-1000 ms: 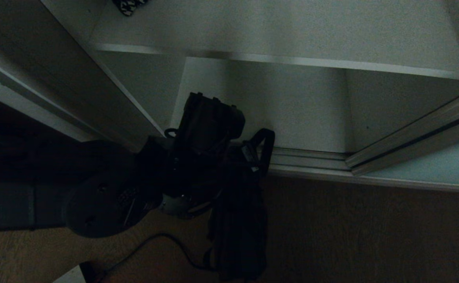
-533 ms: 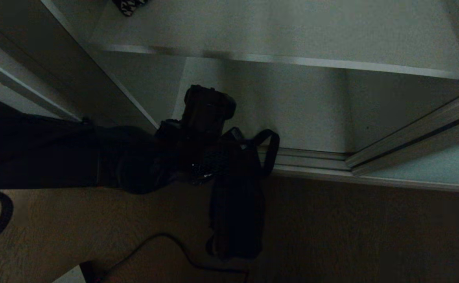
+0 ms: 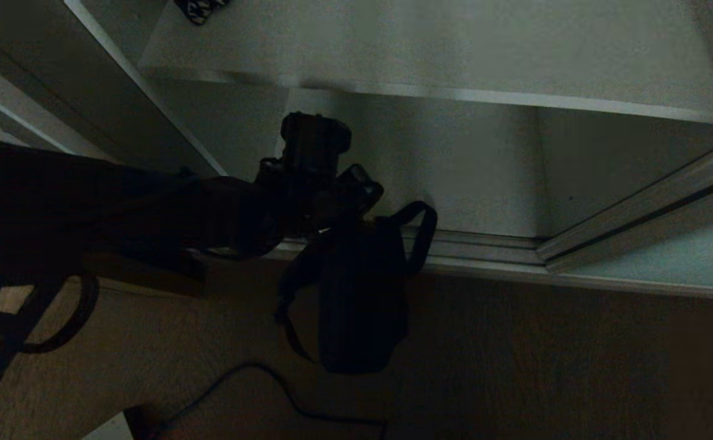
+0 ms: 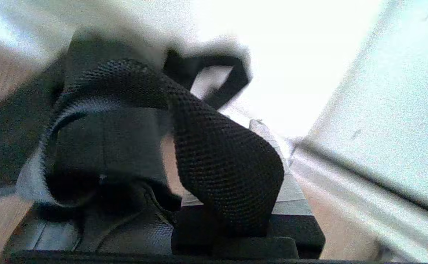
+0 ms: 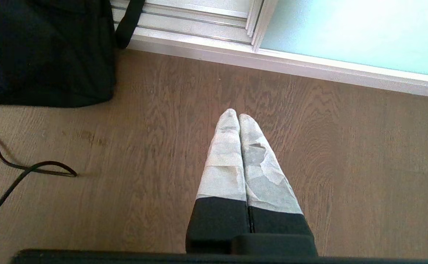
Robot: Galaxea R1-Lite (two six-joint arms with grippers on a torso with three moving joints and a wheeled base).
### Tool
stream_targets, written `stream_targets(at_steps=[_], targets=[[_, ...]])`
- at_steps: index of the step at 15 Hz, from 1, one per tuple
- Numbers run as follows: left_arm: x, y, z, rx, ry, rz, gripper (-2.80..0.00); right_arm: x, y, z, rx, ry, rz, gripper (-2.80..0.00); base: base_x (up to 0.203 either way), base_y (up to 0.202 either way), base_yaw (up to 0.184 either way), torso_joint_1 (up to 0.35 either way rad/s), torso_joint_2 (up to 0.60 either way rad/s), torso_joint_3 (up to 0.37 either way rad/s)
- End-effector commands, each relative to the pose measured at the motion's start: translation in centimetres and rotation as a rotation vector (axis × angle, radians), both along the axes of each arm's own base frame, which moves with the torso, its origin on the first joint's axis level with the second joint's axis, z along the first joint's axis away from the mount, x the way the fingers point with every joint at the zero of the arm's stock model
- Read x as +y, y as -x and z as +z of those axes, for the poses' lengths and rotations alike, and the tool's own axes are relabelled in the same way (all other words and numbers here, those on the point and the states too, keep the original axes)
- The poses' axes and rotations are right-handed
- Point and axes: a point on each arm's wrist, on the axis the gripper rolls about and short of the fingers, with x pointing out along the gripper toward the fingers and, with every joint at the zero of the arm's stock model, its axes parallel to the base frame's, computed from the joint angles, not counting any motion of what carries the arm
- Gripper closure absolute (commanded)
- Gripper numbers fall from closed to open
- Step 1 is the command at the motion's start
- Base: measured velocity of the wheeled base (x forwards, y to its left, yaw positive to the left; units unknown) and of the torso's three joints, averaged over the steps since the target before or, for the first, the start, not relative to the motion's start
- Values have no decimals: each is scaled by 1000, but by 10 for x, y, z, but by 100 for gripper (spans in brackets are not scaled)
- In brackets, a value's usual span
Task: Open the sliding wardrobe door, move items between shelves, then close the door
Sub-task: Place the bag on the lower shelf
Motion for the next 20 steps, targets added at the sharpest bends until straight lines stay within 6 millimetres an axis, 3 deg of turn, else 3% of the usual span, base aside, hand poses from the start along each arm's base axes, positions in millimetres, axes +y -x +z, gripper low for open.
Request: stream_targets(at_steps=[1,7,13,18,20], targets=[[1,-14,-3,-45,17,19,0,0,0,0,-3,0,0,0,0,0,0,0,0,0],[15,-60,-16,-173,3,92,0,0,0,0,-3,0,0,0,0,0,0,0,0,0],[19,-64,2,-363,-24,117,0,0,0,0,-2,0,0,0,0,0,0,0,0,0],[15,-95,-37,-472,-107,174,0,0,0,0,-3,0,0,0,0,0,0,0,0,0],[14,-101,-40,-502,-111,192,0,0,0,0,-3,0,1,0,0,0,0,0,0,0]])
